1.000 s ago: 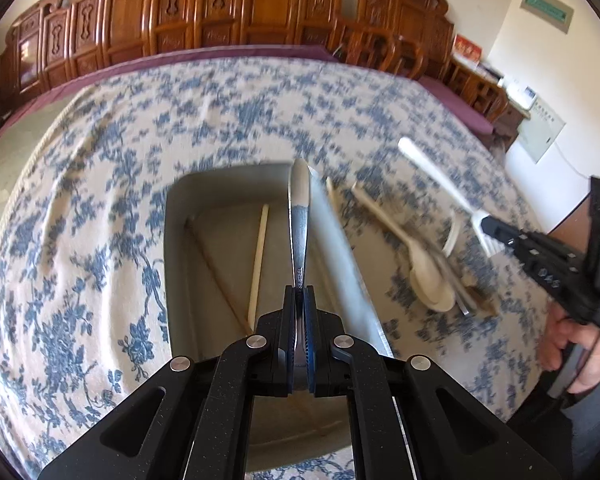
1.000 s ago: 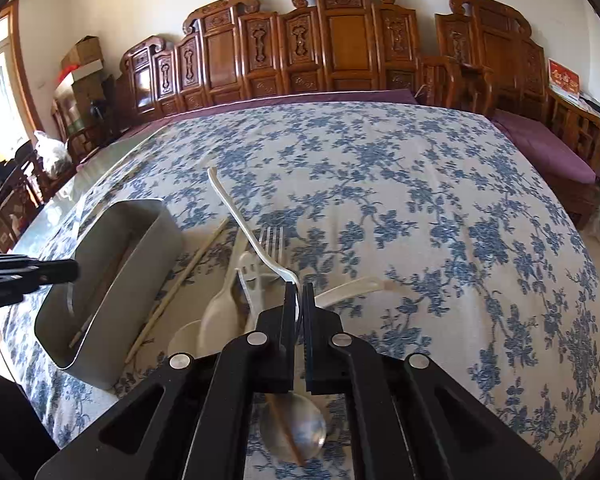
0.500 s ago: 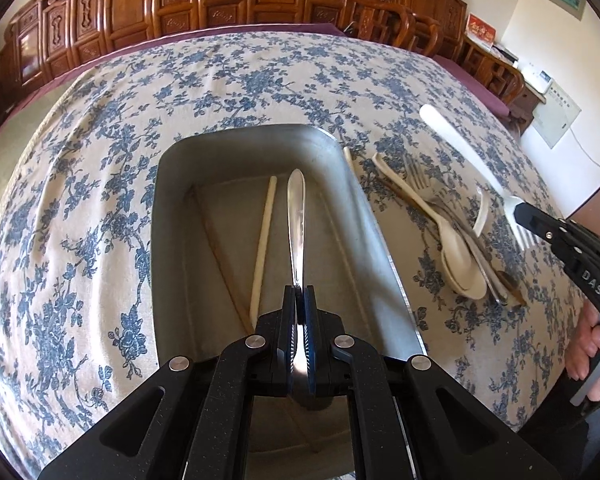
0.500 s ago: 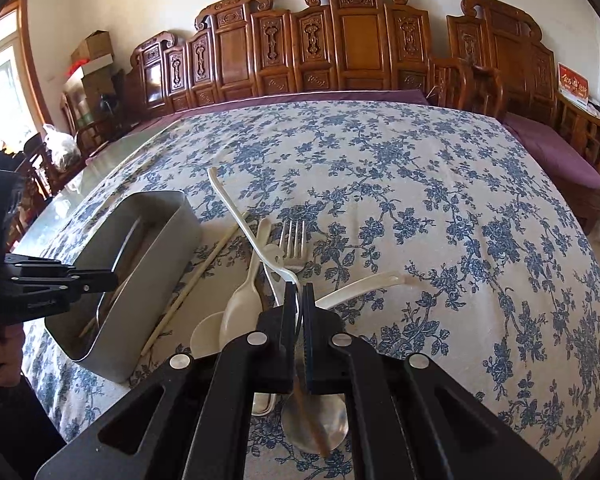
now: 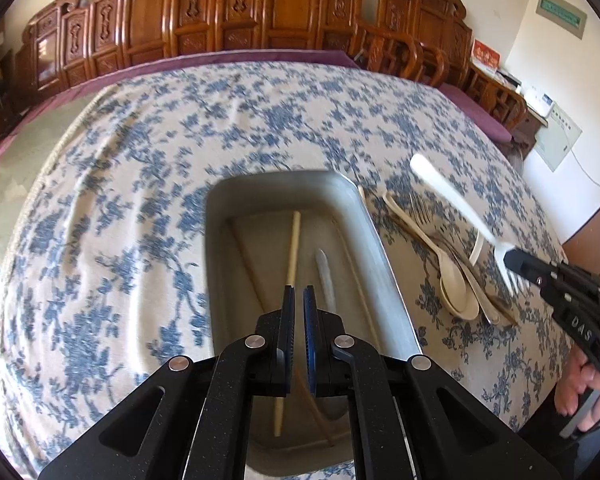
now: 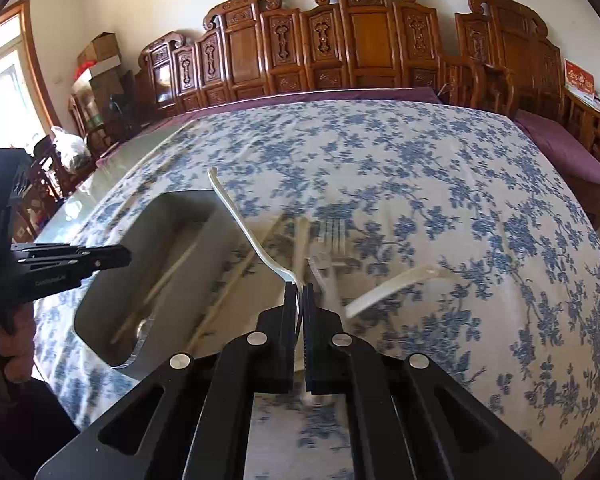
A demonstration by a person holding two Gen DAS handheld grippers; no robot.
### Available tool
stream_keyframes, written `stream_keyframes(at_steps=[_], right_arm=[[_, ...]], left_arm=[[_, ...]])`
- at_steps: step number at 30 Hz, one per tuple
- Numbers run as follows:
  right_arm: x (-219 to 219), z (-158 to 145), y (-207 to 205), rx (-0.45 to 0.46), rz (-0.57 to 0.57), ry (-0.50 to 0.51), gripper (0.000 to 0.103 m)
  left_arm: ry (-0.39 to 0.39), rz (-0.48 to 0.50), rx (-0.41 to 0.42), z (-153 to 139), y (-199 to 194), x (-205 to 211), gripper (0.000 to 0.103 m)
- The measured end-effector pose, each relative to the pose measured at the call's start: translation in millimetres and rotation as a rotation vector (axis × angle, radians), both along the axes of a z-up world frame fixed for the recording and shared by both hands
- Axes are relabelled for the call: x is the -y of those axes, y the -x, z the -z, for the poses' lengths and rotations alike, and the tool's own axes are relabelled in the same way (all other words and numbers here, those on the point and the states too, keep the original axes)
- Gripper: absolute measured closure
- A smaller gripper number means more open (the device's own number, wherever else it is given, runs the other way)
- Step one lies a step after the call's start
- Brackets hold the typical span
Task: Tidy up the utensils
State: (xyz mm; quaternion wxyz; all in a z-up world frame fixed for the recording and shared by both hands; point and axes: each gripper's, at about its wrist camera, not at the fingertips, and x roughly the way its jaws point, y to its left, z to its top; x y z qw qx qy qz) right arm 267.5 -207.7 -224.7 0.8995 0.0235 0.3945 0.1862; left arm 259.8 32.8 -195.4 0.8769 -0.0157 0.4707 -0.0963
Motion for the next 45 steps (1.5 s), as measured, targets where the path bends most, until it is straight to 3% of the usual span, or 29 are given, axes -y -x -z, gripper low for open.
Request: stream_keyframes(at_steps=[11,26,35,45], right_arm=[[-66.5,-13.1,4.3,-0.051,-0.048,-0.014,0.099],[-137.6,6.6,-25.3,-0.100,-0.054,0.183,0.099],[-148.0,19.5,-36.2,-0.174,0.002,0.177,0.099],[-151.5,21.0,-29.9,-0.214,-0.060,0.055,0.093]], left_arm=[[0.007,-0.053,0.080,-29.6,6.5,-33.9,0.100],[0.028,-0.123,0.112,-42.5,6.9,-72.5,0.100],[0.033,-0.119,0.117,-44.2,7.5,-73.3,0.100],[0.033,-0.121,0.116,-45.2,7.3,-72.8,0.100]])
